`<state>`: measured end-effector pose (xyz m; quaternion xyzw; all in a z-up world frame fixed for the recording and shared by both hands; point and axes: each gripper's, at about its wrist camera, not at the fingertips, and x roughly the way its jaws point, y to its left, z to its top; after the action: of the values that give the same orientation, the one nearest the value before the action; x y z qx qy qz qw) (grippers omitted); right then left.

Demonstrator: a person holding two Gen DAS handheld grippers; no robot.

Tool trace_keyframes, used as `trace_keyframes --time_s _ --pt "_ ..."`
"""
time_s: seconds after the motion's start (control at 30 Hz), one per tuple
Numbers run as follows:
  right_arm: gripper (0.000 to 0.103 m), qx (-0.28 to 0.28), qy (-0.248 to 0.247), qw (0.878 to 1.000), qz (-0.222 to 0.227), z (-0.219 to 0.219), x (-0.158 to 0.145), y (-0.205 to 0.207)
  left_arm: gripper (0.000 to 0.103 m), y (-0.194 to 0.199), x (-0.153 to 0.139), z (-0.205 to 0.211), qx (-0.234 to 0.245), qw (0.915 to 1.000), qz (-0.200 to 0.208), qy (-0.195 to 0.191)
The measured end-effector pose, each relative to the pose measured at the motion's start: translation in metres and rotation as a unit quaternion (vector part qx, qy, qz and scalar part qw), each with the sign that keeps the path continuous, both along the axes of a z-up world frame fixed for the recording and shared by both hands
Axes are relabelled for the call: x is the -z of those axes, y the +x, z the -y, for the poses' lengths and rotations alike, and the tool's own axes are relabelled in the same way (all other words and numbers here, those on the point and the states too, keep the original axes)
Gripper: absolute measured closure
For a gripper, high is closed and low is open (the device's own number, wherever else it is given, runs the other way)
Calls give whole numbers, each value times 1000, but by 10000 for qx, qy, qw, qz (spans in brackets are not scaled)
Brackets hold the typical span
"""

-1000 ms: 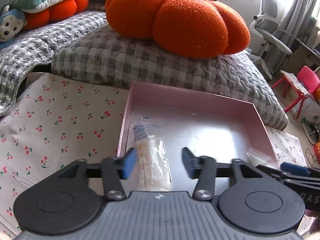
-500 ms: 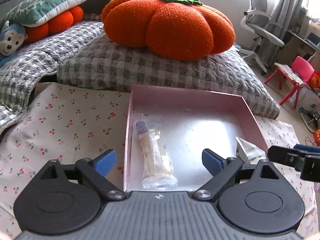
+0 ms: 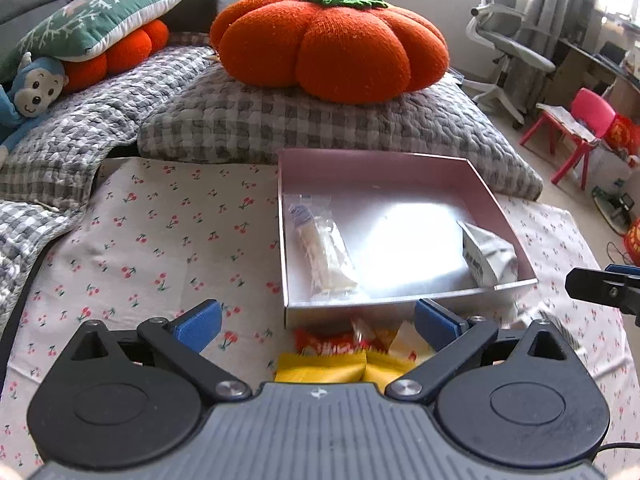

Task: Organize snacks
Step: 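Move both tools back over the snack pile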

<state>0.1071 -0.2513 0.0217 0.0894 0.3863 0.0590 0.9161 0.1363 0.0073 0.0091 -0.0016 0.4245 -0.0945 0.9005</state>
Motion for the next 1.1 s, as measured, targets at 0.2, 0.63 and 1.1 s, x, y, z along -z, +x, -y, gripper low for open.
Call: trace_keyframes --time_s 0.2,0.63,1.1 --pt "6 7 80 9999 -88 1 9 -22 1 -18 2 -6 83 9998 -37 150" --pt "6 295 284 9991 -73 2 35 -56 1 -44 21 -15 165 9994 -202 241" --pt "6 648 488 9961 -352 -7 79 -74 3 -57 46 -35 152 9996 -130 -178"
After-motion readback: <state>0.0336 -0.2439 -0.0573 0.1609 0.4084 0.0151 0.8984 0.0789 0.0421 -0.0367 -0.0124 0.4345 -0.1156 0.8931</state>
